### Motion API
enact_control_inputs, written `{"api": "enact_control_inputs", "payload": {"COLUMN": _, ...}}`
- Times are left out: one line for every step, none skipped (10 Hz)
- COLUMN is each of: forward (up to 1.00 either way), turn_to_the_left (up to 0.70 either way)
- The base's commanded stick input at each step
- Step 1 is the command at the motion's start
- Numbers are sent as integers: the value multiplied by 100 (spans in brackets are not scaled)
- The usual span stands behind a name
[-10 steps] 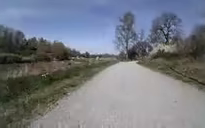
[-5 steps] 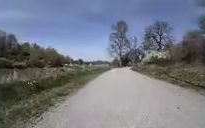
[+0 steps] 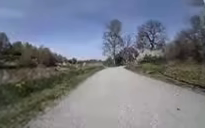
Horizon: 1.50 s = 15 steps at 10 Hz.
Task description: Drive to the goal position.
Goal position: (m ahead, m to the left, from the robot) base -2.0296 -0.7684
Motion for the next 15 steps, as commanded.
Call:
{"api": "enact_control_inputs", "payload": {"forward": 85, "turn_to_the_left": 0}}
{"api": "enact_control_inputs", "payload": {"forward": 85, "turn_to_the_left": 0}}
{"api": "enact_control_inputs", "payload": {"forward": 85, "turn_to_the_left": 0}}
{"api": "enact_control_inputs", "payload": {"forward": 85, "turn_to_the_left": 0}}
{"api": "enact_control_inputs", "payload": {"forward": 85, "turn_to_the_left": 0}}
{"api": "enact_control_inputs", "payload": {"forward": 85, "turn_to_the_left": 0}}
{"api": "enact_control_inputs", "payload": {"forward": 85, "turn_to_the_left": 0}}
{"api": "enact_control_inputs", "payload": {"forward": 85, "turn_to_the_left": 0}}
{"api": "enact_control_inputs", "payload": {"forward": 85, "turn_to_the_left": 0}}
{"api": "enact_control_inputs", "payload": {"forward": 85, "turn_to_the_left": 0}}
{"api": "enact_control_inputs", "payload": {"forward": 85, "turn_to_the_left": 0}}
{"api": "enact_control_inputs", "payload": {"forward": 85, "turn_to_the_left": 0}}
{"api": "enact_control_inputs", "payload": {"forward": 85, "turn_to_the_left": 0}}
{"api": "enact_control_inputs", "payload": {"forward": 85, "turn_to_the_left": -3}}
{"api": "enact_control_inputs", "payload": {"forward": 85, "turn_to_the_left": -14}}
